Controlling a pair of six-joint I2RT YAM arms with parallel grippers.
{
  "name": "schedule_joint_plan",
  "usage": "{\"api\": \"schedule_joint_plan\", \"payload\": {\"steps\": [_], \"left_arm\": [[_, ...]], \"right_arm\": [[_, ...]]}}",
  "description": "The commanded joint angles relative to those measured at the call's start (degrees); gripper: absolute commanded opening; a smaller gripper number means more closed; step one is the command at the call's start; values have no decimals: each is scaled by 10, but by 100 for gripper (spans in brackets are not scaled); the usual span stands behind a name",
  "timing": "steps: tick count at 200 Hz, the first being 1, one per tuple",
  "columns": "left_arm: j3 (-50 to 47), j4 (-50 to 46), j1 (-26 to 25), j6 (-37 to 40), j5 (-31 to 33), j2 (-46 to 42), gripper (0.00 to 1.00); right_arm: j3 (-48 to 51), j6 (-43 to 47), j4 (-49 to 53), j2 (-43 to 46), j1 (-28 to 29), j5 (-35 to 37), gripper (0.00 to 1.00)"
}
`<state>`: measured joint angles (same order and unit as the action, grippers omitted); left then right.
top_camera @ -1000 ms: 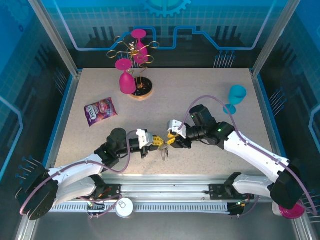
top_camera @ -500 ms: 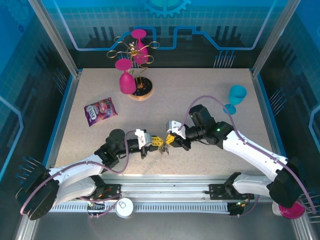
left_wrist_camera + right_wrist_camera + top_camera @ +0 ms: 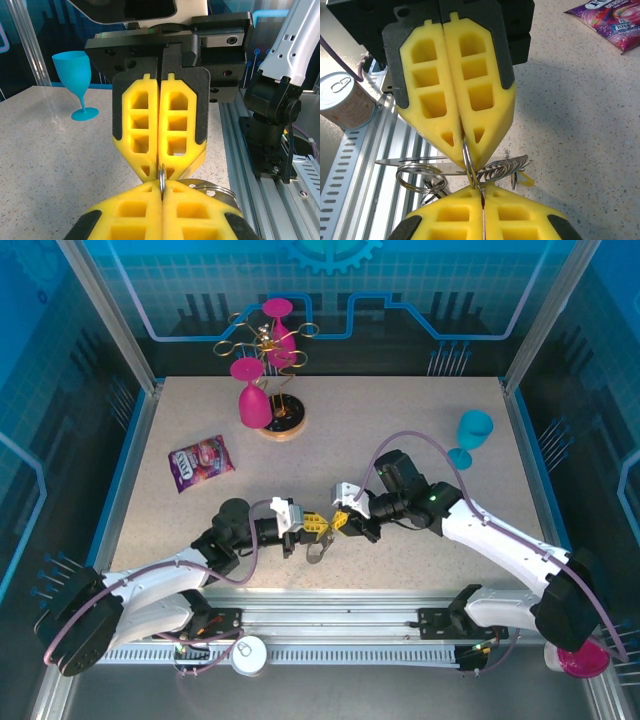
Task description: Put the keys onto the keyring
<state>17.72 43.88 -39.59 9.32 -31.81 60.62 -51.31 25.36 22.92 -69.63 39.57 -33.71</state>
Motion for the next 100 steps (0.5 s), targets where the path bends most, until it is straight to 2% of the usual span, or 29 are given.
{"api": "schedule_joint_plan", "payload": {"steps": [1, 34, 60, 100], "left_arm": [[1, 62, -3, -10, -25, 1, 0], [-5, 71, -3, -15, -25, 3, 0], [-8, 94, -3, -26, -25, 7, 0], [-9, 124, -4, -44, -26, 15, 0]], "right_arm": [[6, -22, -50, 6, -1, -23, 10], [33, -32, -71, 19, -12, -20, 12], [38, -40, -85, 17, -14, -26, 20], [55, -66, -127, 17, -15, -50, 23]]}}
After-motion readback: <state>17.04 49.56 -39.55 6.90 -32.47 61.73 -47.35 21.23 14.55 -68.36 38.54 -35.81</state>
